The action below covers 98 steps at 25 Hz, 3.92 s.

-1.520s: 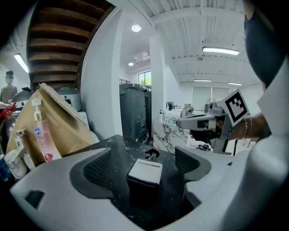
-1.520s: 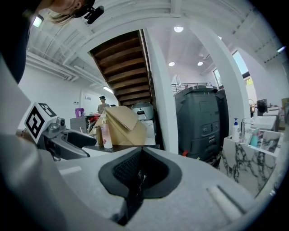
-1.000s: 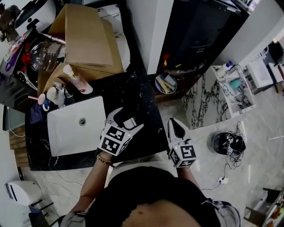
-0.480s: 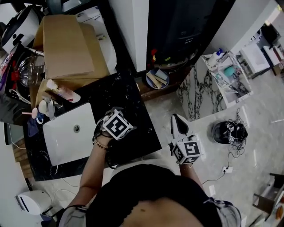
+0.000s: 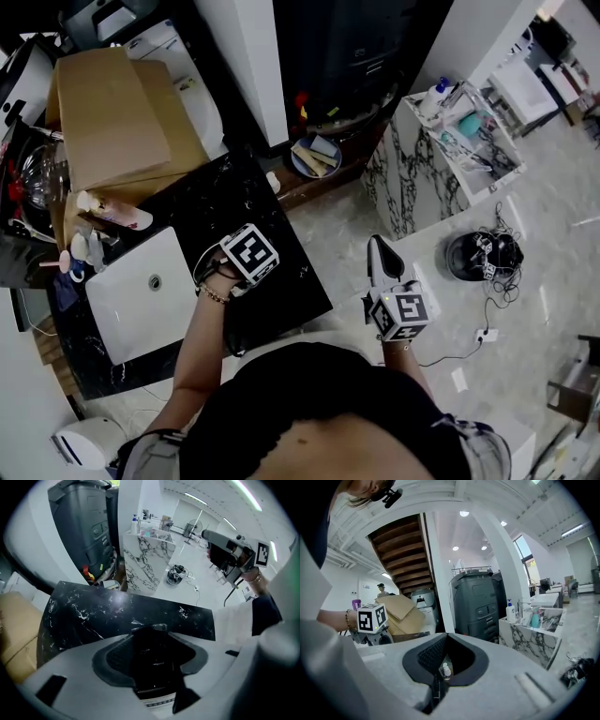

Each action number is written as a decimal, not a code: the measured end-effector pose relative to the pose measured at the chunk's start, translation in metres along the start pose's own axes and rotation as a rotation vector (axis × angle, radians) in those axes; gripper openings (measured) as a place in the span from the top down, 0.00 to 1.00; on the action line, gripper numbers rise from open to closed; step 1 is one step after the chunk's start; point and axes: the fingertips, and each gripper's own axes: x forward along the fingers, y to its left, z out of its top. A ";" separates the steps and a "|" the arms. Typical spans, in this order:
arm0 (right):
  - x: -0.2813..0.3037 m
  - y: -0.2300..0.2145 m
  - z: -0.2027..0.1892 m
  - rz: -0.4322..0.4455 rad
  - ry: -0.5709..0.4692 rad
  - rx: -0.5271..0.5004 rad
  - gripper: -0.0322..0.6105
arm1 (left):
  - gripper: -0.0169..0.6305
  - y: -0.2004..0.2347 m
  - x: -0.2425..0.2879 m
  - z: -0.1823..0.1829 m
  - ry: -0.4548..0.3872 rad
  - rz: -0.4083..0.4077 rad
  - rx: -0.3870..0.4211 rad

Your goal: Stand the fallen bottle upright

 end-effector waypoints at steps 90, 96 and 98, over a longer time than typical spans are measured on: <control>0.053 0.166 -0.015 0.462 0.102 -0.181 0.94 | 0.80 -0.026 -0.139 -0.155 -1.195 0.736 -0.697; 0.053 0.170 -0.015 0.467 0.097 -0.255 0.94 | 0.91 -0.030 -0.141 -0.163 -1.192 0.773 -0.736; 0.054 0.171 -0.016 0.473 0.098 -0.251 0.94 | 0.93 -0.030 -0.142 -0.166 -1.194 0.773 -0.750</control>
